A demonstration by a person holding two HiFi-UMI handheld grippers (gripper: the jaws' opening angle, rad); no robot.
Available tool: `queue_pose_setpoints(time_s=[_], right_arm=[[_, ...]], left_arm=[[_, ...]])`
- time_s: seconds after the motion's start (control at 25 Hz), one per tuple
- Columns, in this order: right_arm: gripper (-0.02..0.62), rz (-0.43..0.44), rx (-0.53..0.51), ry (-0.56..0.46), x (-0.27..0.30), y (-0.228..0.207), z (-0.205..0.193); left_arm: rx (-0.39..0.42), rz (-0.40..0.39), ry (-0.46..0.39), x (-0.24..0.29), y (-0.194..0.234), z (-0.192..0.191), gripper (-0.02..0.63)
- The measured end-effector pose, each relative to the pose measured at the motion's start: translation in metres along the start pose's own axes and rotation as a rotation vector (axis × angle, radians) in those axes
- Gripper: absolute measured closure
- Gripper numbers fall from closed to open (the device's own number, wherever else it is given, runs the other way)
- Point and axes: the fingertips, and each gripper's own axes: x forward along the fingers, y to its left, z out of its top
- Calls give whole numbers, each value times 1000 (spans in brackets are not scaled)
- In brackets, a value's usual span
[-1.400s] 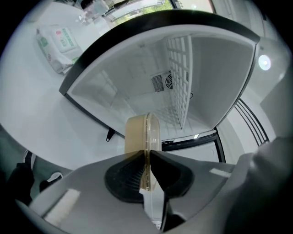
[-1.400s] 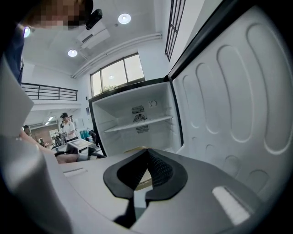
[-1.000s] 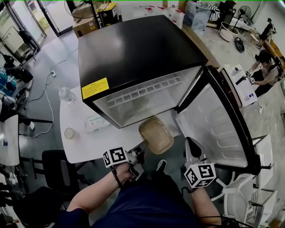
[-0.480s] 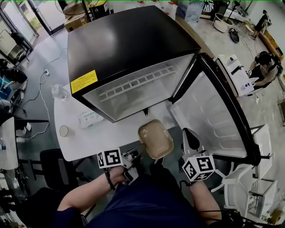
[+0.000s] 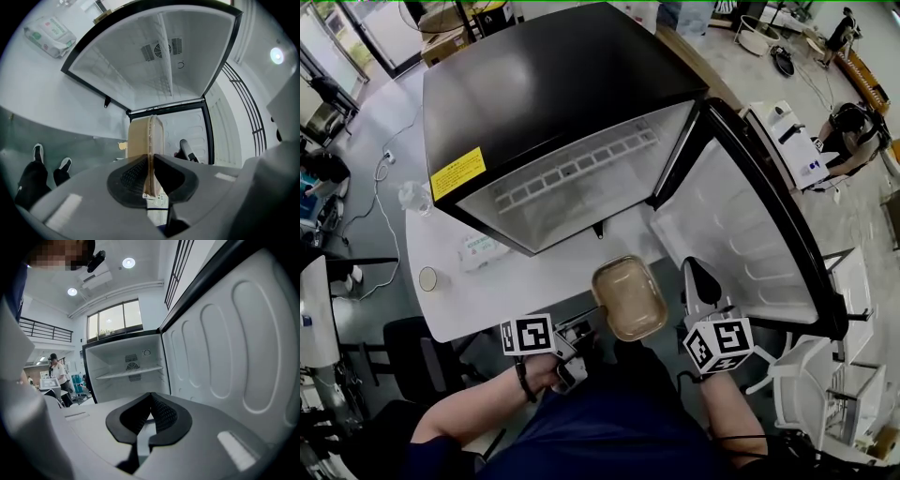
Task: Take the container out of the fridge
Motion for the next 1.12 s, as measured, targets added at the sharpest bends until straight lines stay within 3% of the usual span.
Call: queue_pose_setpoints(time_s=[0.44,1.12], right_arm=[[589,5,-30,-18,-3,2,4],[589,25,-93,-57,-2,5,23]], left_arm=[[13,-28,59,1,-4,-3,560],[-17,-42,66,4,-4,2,560]])
